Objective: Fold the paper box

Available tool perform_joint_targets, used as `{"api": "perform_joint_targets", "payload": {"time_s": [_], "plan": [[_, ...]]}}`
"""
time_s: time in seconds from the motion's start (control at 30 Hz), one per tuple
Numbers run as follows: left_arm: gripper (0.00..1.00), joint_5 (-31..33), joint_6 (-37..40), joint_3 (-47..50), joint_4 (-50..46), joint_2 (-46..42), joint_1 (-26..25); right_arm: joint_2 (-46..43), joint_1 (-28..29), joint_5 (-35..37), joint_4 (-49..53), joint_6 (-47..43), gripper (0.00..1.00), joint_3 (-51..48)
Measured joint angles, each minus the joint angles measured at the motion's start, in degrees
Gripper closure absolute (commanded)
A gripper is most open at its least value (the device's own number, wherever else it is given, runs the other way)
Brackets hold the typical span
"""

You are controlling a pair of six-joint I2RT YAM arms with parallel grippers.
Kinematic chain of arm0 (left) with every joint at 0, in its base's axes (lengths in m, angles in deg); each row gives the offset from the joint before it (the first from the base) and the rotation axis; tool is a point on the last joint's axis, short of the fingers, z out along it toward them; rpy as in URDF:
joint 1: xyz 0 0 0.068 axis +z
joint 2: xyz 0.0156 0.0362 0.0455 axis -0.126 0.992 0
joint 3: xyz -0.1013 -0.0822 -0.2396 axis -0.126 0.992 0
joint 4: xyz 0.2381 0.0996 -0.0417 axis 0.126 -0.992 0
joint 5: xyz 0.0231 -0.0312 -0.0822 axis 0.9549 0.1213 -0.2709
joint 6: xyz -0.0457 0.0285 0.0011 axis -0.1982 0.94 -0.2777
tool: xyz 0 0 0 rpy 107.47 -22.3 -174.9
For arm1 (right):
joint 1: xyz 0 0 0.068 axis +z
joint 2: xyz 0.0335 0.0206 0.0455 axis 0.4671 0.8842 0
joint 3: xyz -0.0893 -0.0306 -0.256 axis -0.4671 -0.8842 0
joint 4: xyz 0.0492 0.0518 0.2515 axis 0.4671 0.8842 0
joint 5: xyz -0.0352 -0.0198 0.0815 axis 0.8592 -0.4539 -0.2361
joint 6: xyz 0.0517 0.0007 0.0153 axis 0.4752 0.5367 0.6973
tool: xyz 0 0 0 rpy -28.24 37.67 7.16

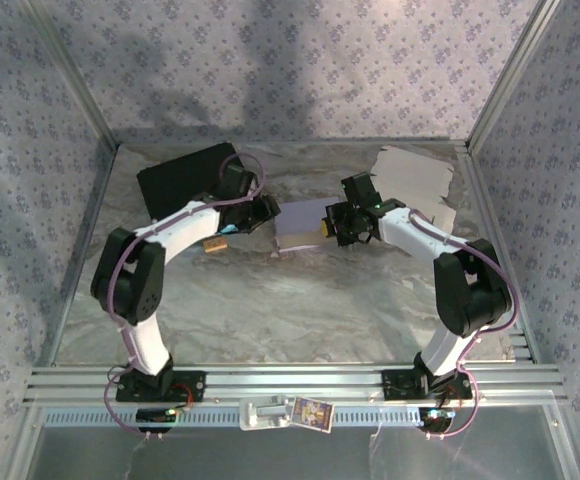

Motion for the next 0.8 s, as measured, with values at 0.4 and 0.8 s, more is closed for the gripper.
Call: {"api": "perform_joint_targets", "payload": {"time_s": [0.4,0.8], "plan": [[0.59,-4.5,-1.9,-1.8,-4.0,3.5,-0.6,0.0,-0.3,-1.0,0.0,-0.2,1.0,0.0],[0.79,-4.6,-4.2,-1.0,-1.9,3.5,-1.9,0.1,-0.7,-1.5,0.1,-0.8,1.0,0.0]]}}
